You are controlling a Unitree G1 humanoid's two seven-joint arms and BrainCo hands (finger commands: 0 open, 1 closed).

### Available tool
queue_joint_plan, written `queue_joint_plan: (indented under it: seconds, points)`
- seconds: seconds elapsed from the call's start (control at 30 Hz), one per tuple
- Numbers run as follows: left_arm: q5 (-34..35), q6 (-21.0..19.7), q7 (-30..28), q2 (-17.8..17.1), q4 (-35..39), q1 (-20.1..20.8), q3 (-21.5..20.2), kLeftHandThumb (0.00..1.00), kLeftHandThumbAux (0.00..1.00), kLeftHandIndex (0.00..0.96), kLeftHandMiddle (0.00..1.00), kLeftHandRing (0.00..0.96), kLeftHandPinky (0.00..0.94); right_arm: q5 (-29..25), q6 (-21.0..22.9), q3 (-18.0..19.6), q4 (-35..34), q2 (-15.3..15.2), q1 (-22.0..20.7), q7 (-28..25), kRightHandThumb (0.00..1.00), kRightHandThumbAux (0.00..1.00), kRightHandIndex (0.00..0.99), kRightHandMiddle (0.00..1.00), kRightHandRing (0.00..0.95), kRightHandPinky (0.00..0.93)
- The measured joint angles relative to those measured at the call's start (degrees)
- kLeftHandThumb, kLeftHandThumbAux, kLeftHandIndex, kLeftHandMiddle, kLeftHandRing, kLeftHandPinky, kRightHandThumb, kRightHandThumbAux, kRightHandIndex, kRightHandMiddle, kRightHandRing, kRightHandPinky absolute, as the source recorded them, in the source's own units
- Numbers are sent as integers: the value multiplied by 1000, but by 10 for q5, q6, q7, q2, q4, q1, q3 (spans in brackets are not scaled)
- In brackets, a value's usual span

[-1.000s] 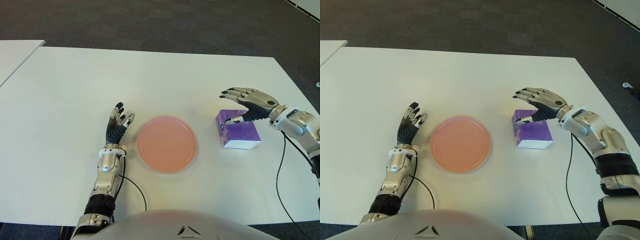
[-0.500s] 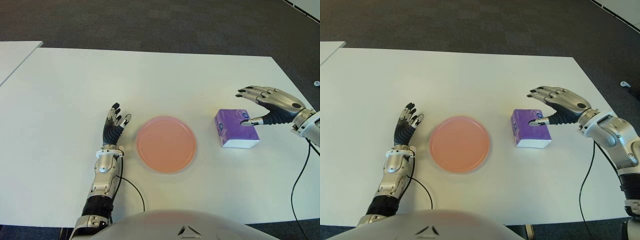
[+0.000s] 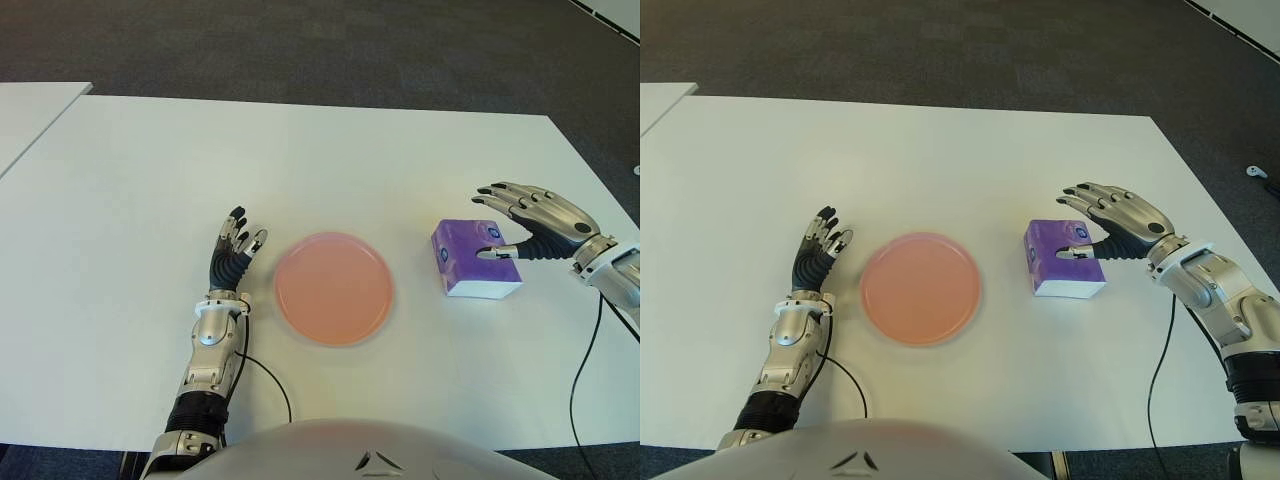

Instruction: Put the tissue paper into the plate.

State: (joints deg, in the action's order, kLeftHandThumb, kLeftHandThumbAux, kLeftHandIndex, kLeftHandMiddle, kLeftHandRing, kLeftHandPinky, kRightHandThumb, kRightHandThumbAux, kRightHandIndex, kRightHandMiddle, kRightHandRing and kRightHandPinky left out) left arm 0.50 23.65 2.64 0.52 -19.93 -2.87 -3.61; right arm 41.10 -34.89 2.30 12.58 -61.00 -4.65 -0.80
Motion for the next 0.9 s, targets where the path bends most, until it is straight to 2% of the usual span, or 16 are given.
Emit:
queue_joint_plan:
  seconds: [0.47,0.9]
  points:
    - [0,4,0,-9,-6,0,0,0,573,0,0,0,0,39,-6,-15,21,-7,11,49,311,129,0,0,0,0]
    - [0,8,-6,-11,-8,2,0,0,574,0,0,0,0,34,-8,-54,57,-3,-10,36,290,143,0,0,0,0]
